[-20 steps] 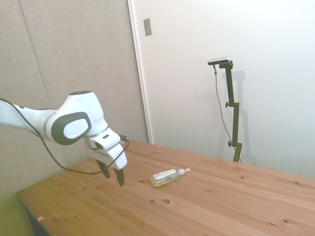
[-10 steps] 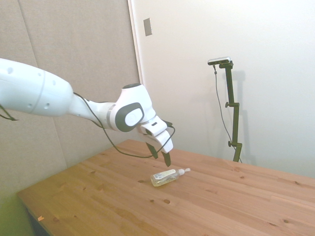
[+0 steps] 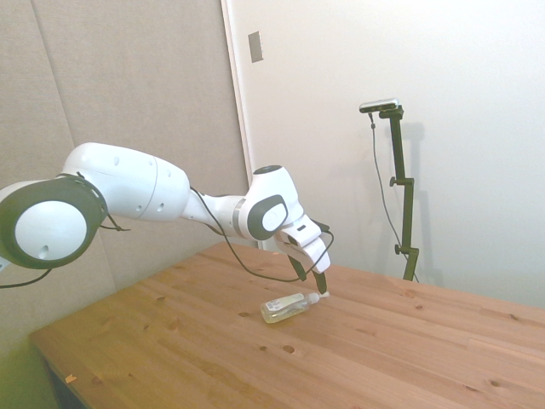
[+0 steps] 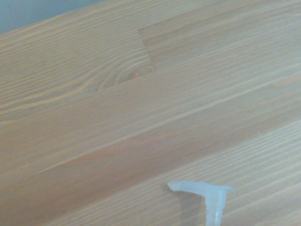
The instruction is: Stand the sanitizer
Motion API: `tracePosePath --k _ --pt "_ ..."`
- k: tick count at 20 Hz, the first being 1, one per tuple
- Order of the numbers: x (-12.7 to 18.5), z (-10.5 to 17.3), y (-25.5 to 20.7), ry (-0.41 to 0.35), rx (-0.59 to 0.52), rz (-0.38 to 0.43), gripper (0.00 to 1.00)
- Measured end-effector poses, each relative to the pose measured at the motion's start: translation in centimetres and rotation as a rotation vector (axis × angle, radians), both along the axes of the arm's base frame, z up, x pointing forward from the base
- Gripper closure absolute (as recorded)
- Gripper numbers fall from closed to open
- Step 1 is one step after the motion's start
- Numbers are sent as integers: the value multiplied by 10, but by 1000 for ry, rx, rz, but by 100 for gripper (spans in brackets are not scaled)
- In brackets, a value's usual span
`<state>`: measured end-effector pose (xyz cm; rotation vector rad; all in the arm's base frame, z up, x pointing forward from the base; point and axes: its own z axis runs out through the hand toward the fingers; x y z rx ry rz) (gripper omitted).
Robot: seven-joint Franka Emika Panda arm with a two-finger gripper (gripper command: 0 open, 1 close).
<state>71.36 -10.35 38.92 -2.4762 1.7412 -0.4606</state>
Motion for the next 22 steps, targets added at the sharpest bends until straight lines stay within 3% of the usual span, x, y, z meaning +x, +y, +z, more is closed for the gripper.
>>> tracePosePath --k 7,8,22 --pt "13 -24 -12 25 -9 -19 0" --pt "13 -26 -13 27 -10 -21 100" --pt "13 -37 -25 48 -1 -45 100"
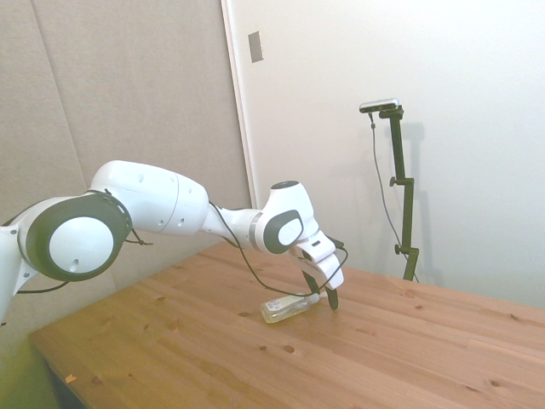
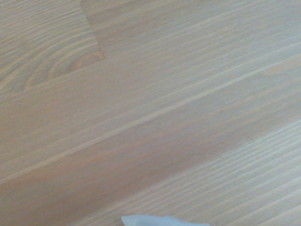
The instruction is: Stand the sanitizer
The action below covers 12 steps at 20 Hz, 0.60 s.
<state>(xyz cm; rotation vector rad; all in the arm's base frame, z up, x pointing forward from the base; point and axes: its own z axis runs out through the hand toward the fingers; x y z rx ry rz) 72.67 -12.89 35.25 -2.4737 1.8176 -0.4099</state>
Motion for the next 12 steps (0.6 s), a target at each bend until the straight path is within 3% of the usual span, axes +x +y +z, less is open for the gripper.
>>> tracePosePath --k 12 --pt "-1 0 -7 -6 24 -22 100"
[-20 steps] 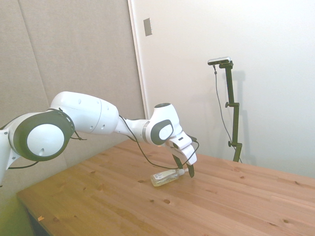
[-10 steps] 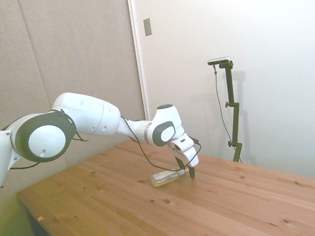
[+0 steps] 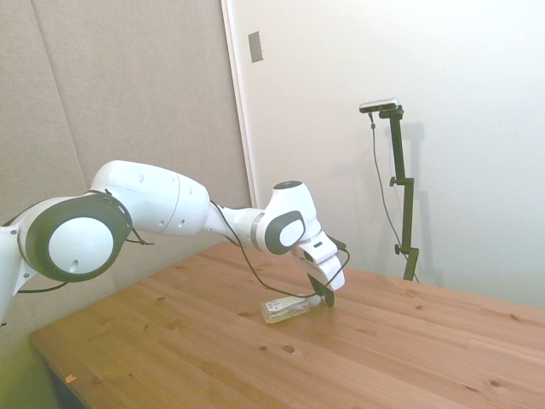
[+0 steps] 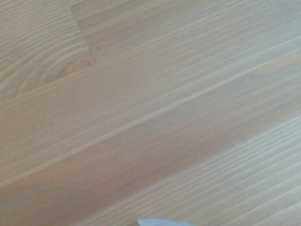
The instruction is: Stand the sanitizer
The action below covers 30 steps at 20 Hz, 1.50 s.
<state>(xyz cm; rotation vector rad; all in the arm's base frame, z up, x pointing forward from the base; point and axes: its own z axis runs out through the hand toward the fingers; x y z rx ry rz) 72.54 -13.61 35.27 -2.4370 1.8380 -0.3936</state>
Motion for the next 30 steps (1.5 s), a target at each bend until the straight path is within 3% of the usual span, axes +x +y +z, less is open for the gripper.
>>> tracePosePath --k 7,12,16,21,25,30 --pt "0 5 -1 12 45 -19 100" --pt "3 31 5 -36 54 -34 100" --pt "-3 70 27 -163 36 -41 100" --pt "-42 120 68 -342 -60 -49 100" --pt "-70 135 83 -446 -141 -88 100" --pt "-78 138 82 -553 -260 -166 100"
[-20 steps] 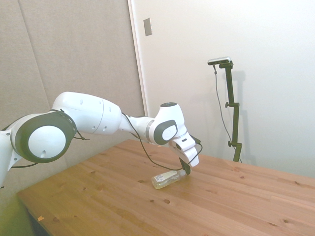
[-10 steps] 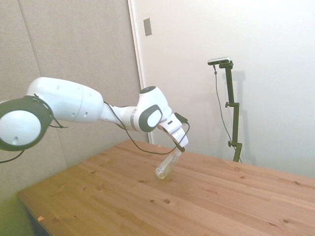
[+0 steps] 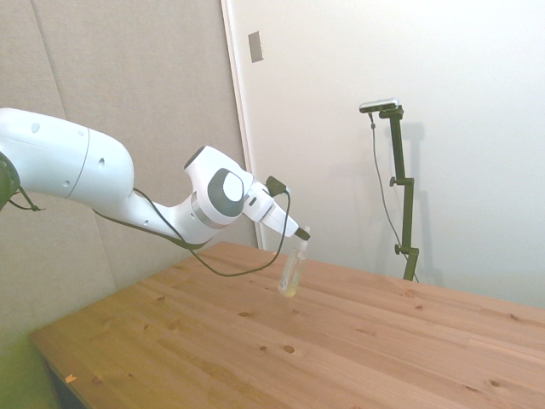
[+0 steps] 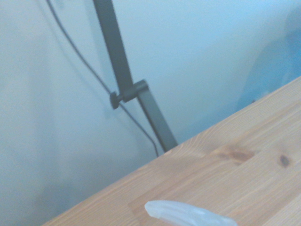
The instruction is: Stand the sanitizer
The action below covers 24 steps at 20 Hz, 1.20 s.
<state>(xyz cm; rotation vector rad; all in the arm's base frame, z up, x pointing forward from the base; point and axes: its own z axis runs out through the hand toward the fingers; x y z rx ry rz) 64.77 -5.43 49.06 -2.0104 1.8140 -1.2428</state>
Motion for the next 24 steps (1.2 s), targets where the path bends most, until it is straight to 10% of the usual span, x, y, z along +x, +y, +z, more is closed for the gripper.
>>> tracePosePath --k 14,15,24 --pt "17 -63 18 -166 -165 -145 100" --pt "16 -65 18 -163 -166 -146 0" --pt "16 -66 19 -162 -164 -144 0"
